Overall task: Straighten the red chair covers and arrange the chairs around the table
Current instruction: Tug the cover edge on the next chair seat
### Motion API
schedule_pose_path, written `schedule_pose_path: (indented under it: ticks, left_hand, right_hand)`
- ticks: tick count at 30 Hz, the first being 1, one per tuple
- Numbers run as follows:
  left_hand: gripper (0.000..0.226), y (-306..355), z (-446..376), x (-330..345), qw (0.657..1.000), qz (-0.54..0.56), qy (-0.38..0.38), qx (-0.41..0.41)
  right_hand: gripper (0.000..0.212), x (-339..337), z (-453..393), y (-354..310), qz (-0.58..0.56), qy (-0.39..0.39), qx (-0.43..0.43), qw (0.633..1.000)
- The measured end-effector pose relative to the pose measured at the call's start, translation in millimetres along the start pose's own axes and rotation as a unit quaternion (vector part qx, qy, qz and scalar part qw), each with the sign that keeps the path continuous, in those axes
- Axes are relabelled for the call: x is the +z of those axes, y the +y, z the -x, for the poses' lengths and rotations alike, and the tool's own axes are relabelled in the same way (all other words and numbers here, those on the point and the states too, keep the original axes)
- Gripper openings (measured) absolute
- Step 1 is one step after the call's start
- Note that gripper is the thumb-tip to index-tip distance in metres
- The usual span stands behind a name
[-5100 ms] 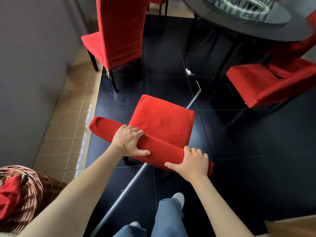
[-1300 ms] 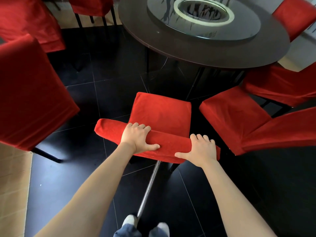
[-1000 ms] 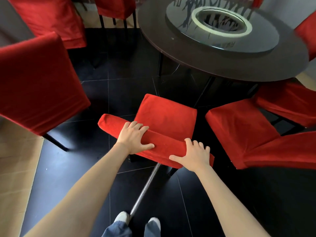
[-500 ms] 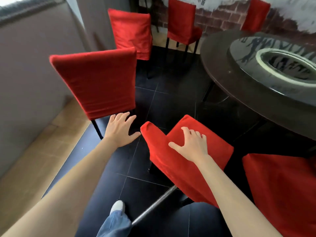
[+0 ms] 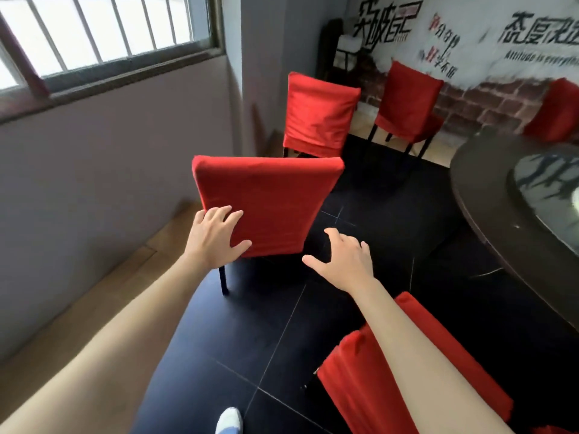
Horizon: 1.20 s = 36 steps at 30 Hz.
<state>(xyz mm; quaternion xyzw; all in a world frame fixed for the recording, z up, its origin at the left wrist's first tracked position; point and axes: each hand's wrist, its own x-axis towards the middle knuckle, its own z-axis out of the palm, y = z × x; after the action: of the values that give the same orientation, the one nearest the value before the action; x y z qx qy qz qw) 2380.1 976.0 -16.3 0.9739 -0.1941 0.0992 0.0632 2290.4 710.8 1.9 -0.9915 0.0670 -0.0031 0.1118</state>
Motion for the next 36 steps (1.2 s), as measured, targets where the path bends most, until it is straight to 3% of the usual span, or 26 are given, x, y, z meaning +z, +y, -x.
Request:
schedule_pose_path:
  ticks: [7,21,30,36]
  left_hand:
    - [0.071,-56.7,-94.2,11.1,0.999,0.018,0.028,-0.027]
    - [0.072,-47.7,-233.3,48.1,0.998,0.050,0.025,-0.015]
    - [0.088,-48.7,-262.3,74.8,0.998,0.023,-0.062,-0.020]
    - [0.090,-51.9,-264.6,78.5,0.997,0.001,-0.066,-0.028]
  right_hand:
    - [0.084,-10.3,-109.7,-31.4,0.004,0.017,-0.009,1.000]
    - [0.094,-18.7,-281.6,-14.6,0.048,0.008,-0.067,0.997]
    - [0.100,6.3,-333.2,10.5,0.083,-0.091,-0.077,0.989]
    - [0.099,16.9,-338.0,14.9,0.136,-0.068,-0.071,0.986]
